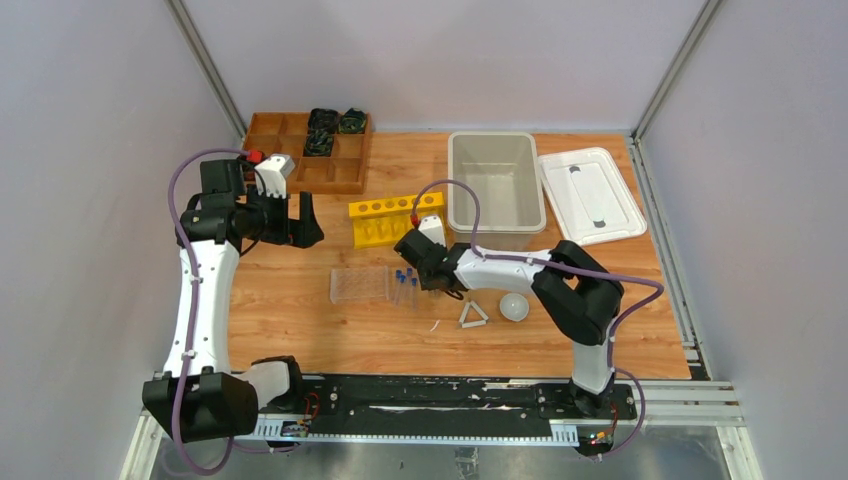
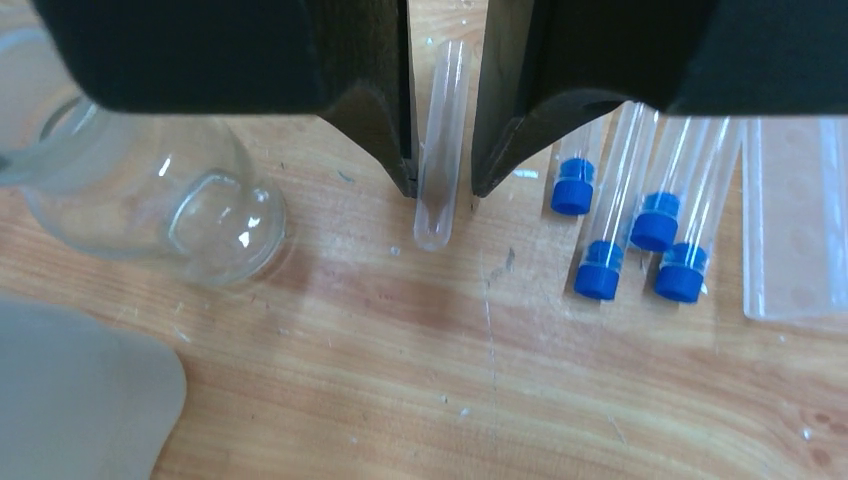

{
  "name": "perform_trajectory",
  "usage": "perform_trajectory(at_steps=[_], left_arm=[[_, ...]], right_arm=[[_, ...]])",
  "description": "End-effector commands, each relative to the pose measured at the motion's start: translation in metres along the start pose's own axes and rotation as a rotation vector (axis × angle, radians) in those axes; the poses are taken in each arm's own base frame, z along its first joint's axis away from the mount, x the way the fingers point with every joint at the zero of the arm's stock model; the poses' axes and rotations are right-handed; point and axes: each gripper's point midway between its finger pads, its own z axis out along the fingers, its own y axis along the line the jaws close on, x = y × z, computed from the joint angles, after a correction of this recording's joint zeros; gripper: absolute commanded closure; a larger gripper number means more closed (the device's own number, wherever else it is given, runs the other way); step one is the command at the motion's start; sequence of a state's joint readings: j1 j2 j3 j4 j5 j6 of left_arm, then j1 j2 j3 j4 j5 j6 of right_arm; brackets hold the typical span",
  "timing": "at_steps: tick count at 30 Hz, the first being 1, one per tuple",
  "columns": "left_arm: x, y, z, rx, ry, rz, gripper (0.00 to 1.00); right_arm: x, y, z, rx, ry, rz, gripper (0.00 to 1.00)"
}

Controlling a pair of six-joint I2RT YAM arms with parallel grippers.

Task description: Organize the chemistry lab equipment

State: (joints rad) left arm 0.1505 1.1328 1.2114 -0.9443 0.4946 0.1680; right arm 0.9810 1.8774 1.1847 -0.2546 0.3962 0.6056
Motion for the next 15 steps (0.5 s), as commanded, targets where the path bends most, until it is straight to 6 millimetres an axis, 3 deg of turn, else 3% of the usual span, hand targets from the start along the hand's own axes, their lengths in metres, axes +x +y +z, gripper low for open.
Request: perform_trajectory(at_steps=[1,4,7,11,15], left_arm=[[-0.012,-0.006,-0.011,0.012,-0.050,0.023,0.00],[-0.014,-0.010,-0.015,0.028,-0.063,0.033,0.00],[-0.018,-0.014,-0.018,0.038,-0.079,0.038,0.00],[-0.018,-0.022,-0.021,0.075,-0.095,0.042,0.00],[-0.009,-0.041,-0.022,0.181,-0.102,0.076,0.00]], right_arm=[[0.006,-0.009,0.011,0.010,0.070,0.040,0.72],[0.002,-0.010,0.005,0.005,0.062,0.045,0.82],[-0.005,-0.008,-0.004,-0.015,0.052,0.050,0.99],[-0.034,0.004,-0.031,-0.080,-0.006,0.067,1.00],[-0.083,0.033,-0.078,-0.240,-0.111,0.113,1.00]])
